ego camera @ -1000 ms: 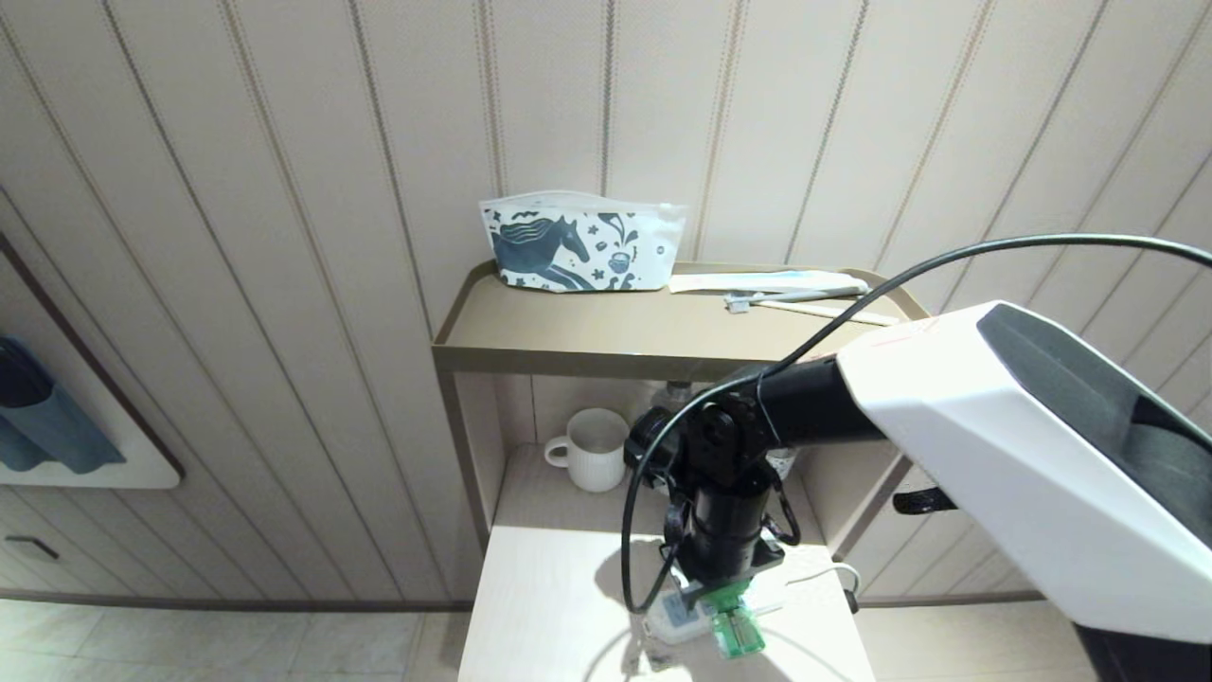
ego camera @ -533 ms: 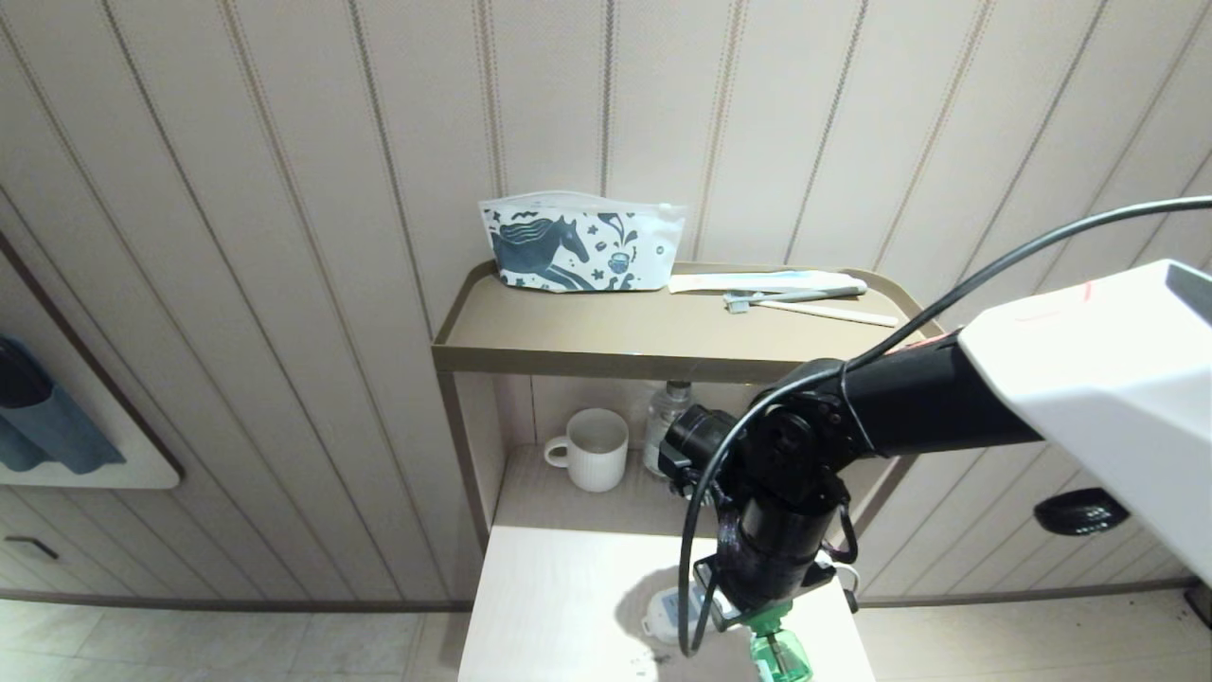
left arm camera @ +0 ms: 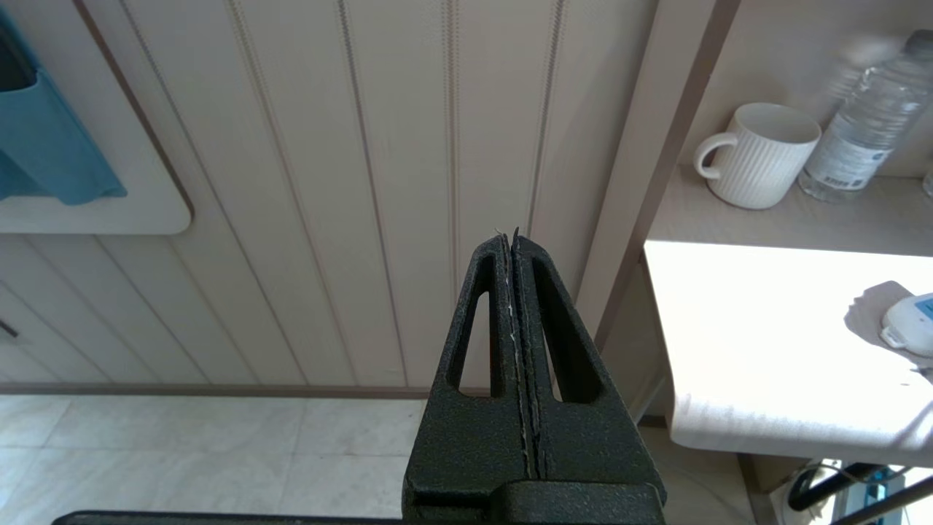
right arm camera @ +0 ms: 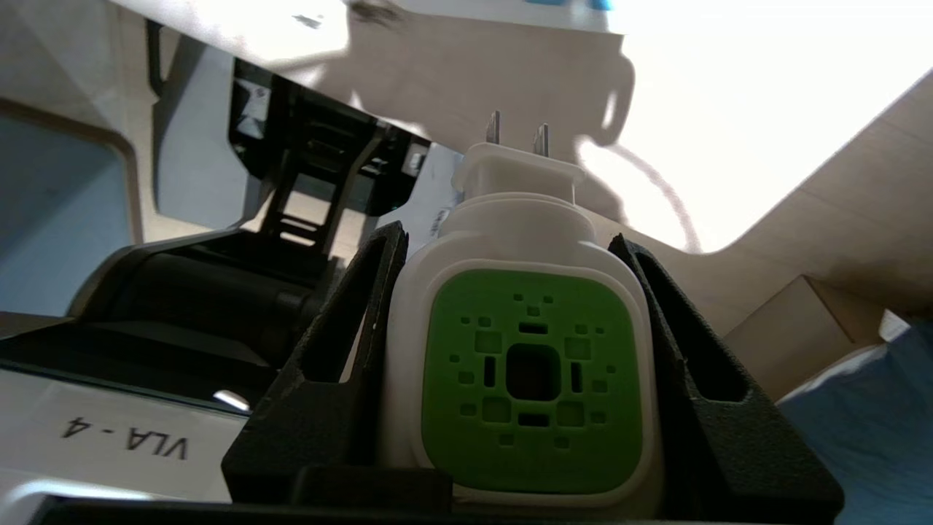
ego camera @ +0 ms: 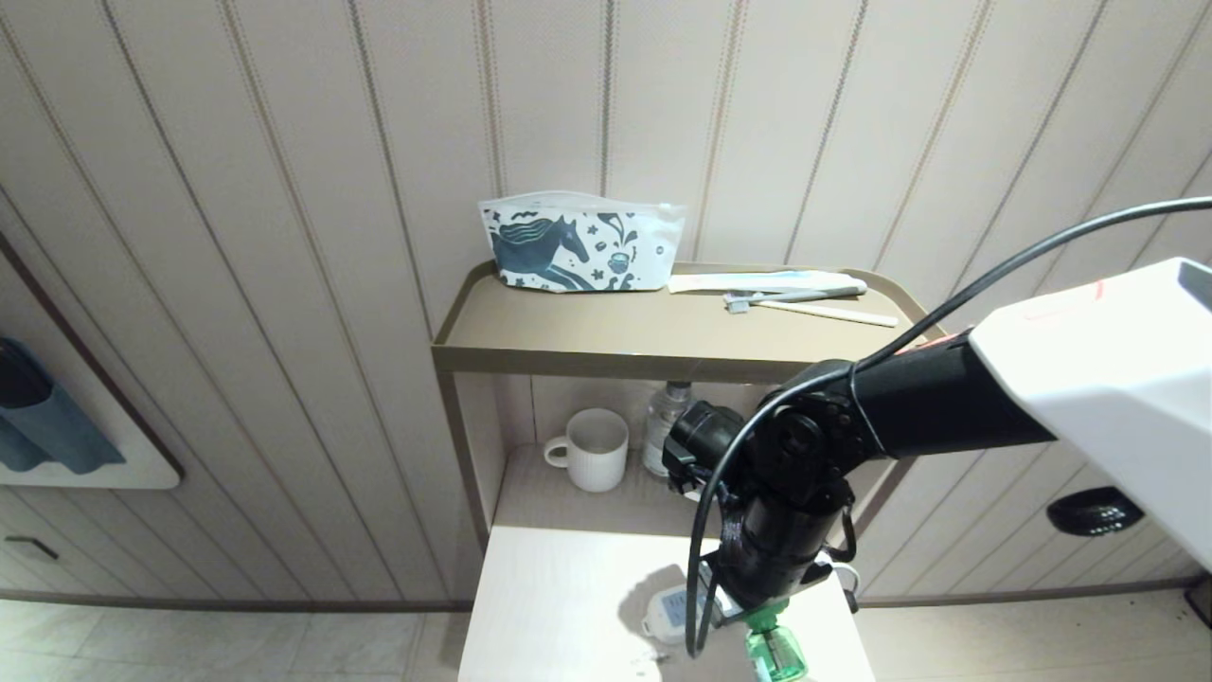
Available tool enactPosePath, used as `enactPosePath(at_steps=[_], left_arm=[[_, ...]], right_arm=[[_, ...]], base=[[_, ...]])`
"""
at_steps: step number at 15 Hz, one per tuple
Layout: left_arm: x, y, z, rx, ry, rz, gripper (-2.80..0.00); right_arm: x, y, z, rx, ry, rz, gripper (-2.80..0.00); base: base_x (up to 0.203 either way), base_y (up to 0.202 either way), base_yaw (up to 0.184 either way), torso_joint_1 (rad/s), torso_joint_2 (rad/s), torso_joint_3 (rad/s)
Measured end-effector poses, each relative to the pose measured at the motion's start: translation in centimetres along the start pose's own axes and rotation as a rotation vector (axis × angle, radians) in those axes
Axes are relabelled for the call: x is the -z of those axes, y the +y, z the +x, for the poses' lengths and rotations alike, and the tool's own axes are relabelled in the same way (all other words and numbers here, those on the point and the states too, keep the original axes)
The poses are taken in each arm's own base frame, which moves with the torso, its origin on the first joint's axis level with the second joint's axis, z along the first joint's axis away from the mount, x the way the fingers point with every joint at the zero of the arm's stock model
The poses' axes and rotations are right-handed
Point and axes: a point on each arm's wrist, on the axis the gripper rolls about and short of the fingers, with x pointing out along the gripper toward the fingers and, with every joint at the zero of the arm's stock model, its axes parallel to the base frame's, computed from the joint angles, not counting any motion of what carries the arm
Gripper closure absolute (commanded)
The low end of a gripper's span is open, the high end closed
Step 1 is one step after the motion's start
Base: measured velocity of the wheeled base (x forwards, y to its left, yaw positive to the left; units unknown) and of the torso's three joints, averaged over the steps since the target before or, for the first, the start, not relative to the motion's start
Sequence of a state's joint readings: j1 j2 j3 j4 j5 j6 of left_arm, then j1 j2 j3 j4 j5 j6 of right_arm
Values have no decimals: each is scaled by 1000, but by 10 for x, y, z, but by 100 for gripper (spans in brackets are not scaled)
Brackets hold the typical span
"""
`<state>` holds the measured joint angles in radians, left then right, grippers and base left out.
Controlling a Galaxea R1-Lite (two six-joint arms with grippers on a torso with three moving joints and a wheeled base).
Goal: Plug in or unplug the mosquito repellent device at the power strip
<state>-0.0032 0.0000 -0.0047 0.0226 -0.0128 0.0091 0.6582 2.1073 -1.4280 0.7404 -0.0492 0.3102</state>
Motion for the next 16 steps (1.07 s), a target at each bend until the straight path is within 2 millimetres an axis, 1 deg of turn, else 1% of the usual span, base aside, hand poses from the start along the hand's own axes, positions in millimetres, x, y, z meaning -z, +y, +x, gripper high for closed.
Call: enactPosePath(at_steps=[4, 8, 10, 13, 14, 16], left_arm=[[0, 0, 0, 0, 0, 0, 0], [0, 0, 0, 0, 0, 0, 0], [0, 0, 0, 0, 0, 0, 0], [0, 0, 0, 1, -1, 0, 0], [0, 0, 0, 0, 0, 0, 0], [0, 0, 0, 0, 0, 0, 0]], right_arm=[[-7, 11, 10, -15, 35, -27, 0], [-4, 13, 14, -67, 137, -35, 0], [-11, 11, 12, -76, 115, -64, 0], [-32, 7, 2, -94, 50, -128, 0], [-37, 4, 2, -91, 56, -148, 0], [-41, 1, 11, -83, 121, -187, 0]], base=[[0, 0, 0, 0, 0, 0], [0, 0, 0, 0, 0, 0], [0, 0, 0, 0, 0, 0], [0, 0, 0, 0, 0, 0], [0, 0, 0, 0, 0, 0], [0, 0, 0, 0, 0, 0]])
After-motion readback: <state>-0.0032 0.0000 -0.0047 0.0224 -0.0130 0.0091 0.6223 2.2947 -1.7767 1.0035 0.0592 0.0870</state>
